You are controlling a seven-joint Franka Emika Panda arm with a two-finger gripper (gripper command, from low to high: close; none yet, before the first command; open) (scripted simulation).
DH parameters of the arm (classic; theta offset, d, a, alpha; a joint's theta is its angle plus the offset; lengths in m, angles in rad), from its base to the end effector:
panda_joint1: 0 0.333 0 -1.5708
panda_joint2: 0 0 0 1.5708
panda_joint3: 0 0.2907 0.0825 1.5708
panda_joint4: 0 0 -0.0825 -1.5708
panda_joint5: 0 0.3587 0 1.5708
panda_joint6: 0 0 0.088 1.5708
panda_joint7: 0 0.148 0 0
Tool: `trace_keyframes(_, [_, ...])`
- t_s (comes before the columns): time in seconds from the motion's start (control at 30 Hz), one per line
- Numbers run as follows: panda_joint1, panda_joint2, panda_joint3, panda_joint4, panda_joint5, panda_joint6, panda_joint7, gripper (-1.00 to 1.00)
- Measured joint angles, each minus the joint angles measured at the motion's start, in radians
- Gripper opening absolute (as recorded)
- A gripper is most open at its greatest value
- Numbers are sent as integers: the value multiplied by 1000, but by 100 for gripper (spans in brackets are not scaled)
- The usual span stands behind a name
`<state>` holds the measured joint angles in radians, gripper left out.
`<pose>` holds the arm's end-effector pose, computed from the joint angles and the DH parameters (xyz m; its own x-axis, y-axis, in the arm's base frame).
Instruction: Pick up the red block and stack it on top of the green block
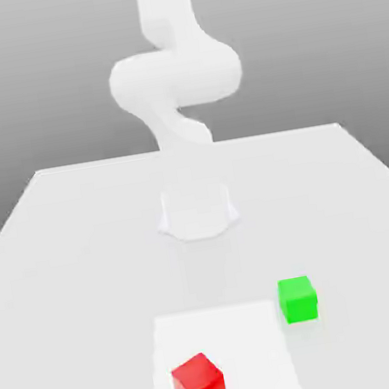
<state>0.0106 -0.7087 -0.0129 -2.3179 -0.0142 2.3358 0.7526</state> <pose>0.3991 -0.0028 0.6239 0.5465 -0.6800 0.4888 -0.5099 -0.7332 -0.4498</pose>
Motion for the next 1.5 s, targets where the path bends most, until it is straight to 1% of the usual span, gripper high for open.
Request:
trace_keyframes(0.33, [39, 368, -66, -72, -27, 145, -213, 0])
trace_keyframes(0.6, [51, 659, -103, -129, 7, 259, -420, 0])
trace_keyframes(0.8, [22, 877, -84, -170, 51, 346, -587, 0])
trace_keyframes(0.97, [-4, 1059, -53, -153, 85, 484, -632, 0])
trace_keyframes(1.0, [-7, 1082, -48, -149, 88, 503, -635, -100])
trace_keyframes(1.23, [-9, 1081, -47, -149, 87, 501, -634, -100])
trace_keyframes(1.4, [6, 923, -63, -178, 56, 372, -606, -100])
trace_keyframes(1.5, [65, 814, -14, -264, 63, 351, -497, -100])
